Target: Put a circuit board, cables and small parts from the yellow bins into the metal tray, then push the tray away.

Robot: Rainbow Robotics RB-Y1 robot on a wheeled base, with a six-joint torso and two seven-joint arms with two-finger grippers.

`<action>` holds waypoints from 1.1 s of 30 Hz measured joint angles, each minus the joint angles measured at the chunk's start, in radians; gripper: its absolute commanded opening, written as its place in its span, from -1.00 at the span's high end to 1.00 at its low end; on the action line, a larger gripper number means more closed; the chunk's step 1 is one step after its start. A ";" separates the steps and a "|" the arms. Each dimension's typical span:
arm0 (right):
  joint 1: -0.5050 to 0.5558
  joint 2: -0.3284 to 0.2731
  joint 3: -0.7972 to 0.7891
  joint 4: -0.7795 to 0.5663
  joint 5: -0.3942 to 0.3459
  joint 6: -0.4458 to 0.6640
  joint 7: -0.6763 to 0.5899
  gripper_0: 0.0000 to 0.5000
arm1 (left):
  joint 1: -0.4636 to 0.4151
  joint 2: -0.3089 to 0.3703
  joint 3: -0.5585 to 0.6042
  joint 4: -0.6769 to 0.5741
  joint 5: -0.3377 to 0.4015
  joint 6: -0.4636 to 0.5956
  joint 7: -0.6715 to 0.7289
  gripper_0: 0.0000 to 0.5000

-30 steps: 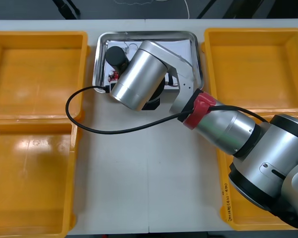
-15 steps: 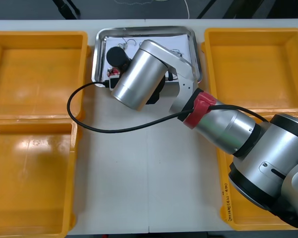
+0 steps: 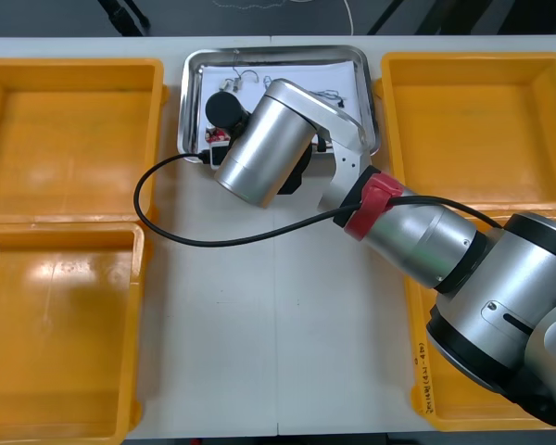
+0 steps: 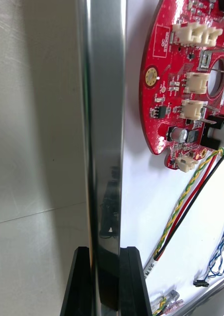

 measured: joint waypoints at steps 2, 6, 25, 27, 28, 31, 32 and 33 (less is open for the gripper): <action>0.000 0.000 0.000 0.000 0.000 0.000 0.000 1.00 | 0.000 0.000 0.000 0.000 0.000 0.000 0.000 -1.00; 0.000 0.000 0.000 0.001 0.000 -0.002 0.000 0.56 | 0.000 0.000 0.000 0.000 0.000 0.000 0.000 -1.00; -0.002 0.001 0.000 -0.001 0.000 0.040 0.052 -1.00 | 0.000 0.000 0.000 0.000 0.000 0.000 0.000 -1.00; -0.003 0.001 -0.001 -0.011 -0.002 0.064 0.053 -1.00 | 0.000 0.000 0.000 0.000 0.000 0.000 0.000 -1.00; -0.003 0.001 -0.003 -0.018 -0.005 0.076 0.055 -1.00 | 0.000 0.000 0.000 0.000 0.000 0.000 0.000 -1.00; -0.003 0.001 -0.026 -0.048 -0.048 0.113 0.064 -1.00 | 0.000 0.000 0.000 0.000 0.000 0.000 0.000 -1.00; -0.003 0.001 -0.038 -0.058 -0.065 0.124 0.064 -1.00 | 0.000 0.000 0.000 0.000 0.000 0.000 0.000 -1.00; -0.003 0.001 -0.051 -0.070 -0.082 0.138 0.064 -1.00 | 0.000 0.000 0.000 0.000 0.000 0.000 0.000 -1.00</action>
